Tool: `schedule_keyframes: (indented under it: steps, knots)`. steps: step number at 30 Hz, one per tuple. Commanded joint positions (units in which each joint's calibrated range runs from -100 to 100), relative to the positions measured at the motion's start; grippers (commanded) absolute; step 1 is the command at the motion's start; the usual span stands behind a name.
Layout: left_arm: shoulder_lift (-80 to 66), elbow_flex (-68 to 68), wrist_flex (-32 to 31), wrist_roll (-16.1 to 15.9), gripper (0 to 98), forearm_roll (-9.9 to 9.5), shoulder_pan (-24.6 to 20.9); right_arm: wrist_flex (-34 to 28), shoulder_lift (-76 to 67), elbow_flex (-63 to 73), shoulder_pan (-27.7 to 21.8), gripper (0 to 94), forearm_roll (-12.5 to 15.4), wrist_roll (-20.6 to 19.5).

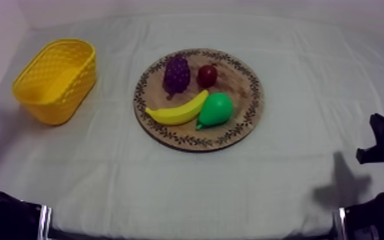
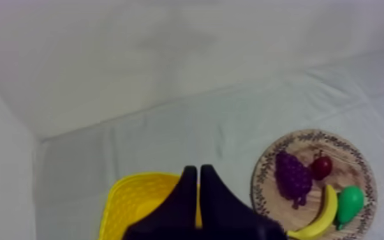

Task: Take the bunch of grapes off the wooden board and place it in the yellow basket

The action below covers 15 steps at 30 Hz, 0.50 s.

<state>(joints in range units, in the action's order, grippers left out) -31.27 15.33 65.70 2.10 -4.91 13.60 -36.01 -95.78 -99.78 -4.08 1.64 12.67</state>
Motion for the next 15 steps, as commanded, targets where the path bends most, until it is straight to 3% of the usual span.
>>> schedule_keyframes:
  steps: [1,15]
  knots:
    - [2.3,-3.7,0.3,0.2,0.0,-0.41,2.2,0.0,0.0,0.0,0.0,0.3,0.0,0.0]
    - [19.1,-9.7,0.2,-0.7,0.0,-0.93,6.9,0.0,0.0,0.0,0.0,0.3,0.0,0.0]
